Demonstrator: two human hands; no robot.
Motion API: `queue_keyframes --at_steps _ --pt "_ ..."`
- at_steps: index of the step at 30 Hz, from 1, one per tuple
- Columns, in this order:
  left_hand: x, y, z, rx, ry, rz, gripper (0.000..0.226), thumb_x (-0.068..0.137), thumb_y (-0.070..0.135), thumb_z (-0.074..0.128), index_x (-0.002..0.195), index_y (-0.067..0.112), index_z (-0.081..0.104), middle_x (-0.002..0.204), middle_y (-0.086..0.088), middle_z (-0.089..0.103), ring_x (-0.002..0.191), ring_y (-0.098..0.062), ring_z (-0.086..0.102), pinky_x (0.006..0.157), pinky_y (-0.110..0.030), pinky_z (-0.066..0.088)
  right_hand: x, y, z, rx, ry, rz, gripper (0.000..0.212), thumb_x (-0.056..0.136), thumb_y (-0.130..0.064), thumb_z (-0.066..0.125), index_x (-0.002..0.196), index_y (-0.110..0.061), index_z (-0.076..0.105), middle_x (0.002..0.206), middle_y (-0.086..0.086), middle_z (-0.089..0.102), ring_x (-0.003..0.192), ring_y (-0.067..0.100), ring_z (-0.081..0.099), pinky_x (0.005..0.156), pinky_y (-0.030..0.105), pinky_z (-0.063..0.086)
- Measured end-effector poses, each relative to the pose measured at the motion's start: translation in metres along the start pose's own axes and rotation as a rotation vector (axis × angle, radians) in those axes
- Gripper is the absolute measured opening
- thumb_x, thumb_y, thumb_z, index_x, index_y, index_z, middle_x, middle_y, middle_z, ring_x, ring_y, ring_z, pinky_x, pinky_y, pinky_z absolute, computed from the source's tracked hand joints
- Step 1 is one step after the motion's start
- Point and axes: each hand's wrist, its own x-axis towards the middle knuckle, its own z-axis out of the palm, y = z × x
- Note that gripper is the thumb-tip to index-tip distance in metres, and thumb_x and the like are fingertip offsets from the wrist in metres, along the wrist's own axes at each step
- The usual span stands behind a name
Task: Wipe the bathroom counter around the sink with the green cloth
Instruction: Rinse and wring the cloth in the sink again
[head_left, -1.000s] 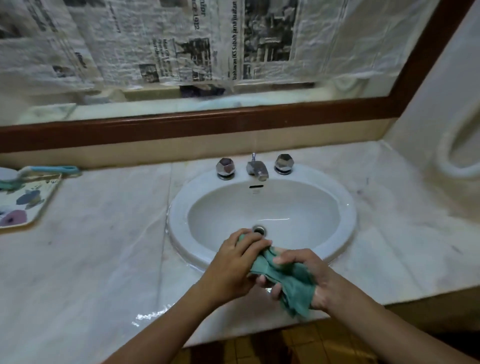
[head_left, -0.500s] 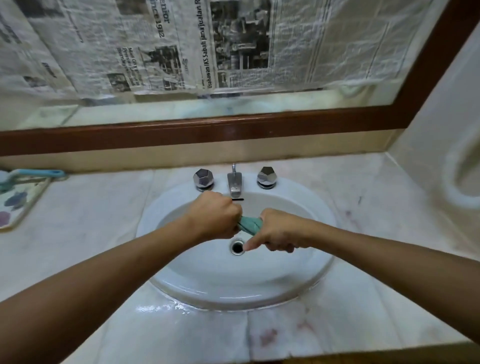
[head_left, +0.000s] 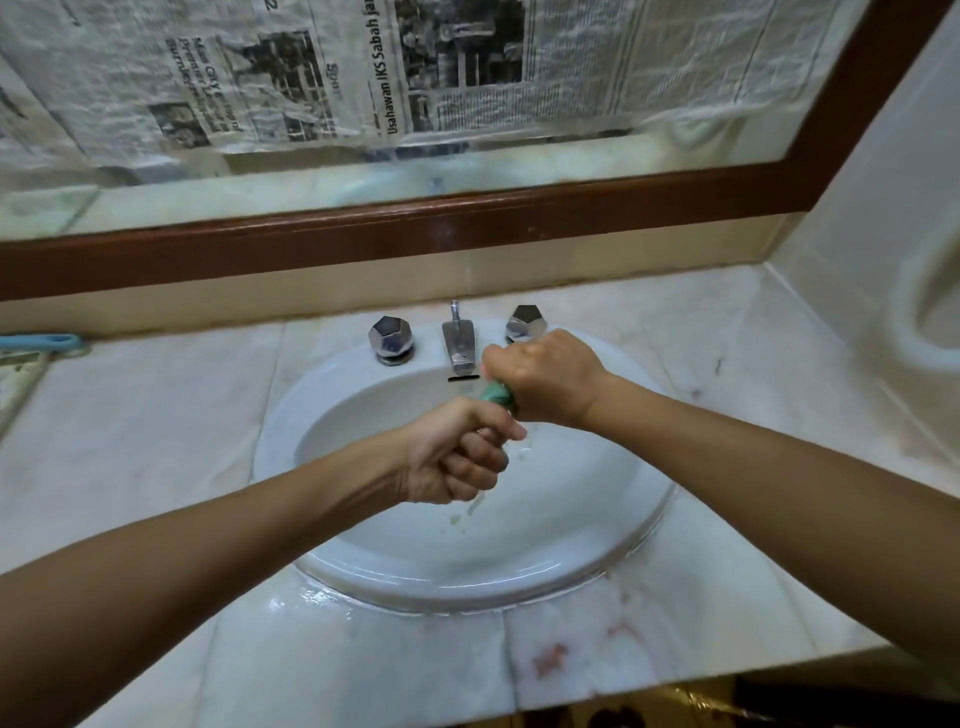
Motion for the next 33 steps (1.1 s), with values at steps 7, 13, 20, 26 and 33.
queue_keyframes --at_steps 7,13,20,26,33 --pt "0.000 0.006 -0.009 -0.369 -0.512 -0.036 0.036 0.079 0.011 0.068 0.053 0.016 0.044 0.040 0.008 0.038 0.034 -0.007 0.021 0.036 -0.020 0.016 0.013 0.008 -0.012 0.057 0.173 -0.086 0.033 0.076 -0.043 0.059 0.074 -0.011 0.051 0.047 0.006 0.052 0.031 0.028 0.045 0.042 0.022 0.024" --pt "-0.008 0.013 -0.003 0.146 0.017 0.020 0.041 0.087 0.022 0.058 0.053 0.024 0.036 0.041 0.010 0.025 0.035 -0.006 0.012 0.035 -0.017 0.009 0.003 0.007 -0.010 -0.023 0.057 0.013 0.040 0.063 -0.019 0.074 0.088 -0.017 0.042 0.049 0.006 0.051 0.036 0.028 0.043 0.043 0.019 0.018" --pt "-0.026 0.018 -0.001 1.454 0.809 0.350 0.040 0.083 0.042 0.063 0.114 0.019 0.053 0.101 -0.004 0.064 0.083 -0.021 0.061 0.075 -0.033 0.045 -0.002 -0.021 -0.037 0.304 -0.458 0.472 0.014 0.077 -0.011 0.052 0.087 -0.020 0.051 0.075 0.004 0.053 0.065 0.027 0.052 0.048 0.026 0.031" --pt "-0.025 -0.005 -0.016 2.056 1.152 0.984 0.054 0.060 0.019 0.078 0.108 0.006 0.057 0.087 -0.013 0.061 0.073 -0.032 0.059 0.059 -0.037 0.041 0.002 -0.019 -0.059 1.209 -1.001 0.694 0.011 0.084 -0.007 0.058 0.091 -0.013 0.063 0.053 0.002 0.025 0.043 0.012 0.018 0.044 0.020 0.015" --pt "-0.039 -0.004 -0.005 1.724 0.953 0.556 0.017 0.081 0.031 0.061 0.080 0.015 0.059 0.075 -0.005 0.061 0.066 -0.030 0.059 0.055 -0.028 0.034 0.010 -0.043 -0.058 0.402 -0.664 0.415 0.015 0.077 -0.009 0.058 0.090 -0.015 0.053 0.067 0.003 0.049 0.056 0.023 0.048 0.047 0.027 0.034"
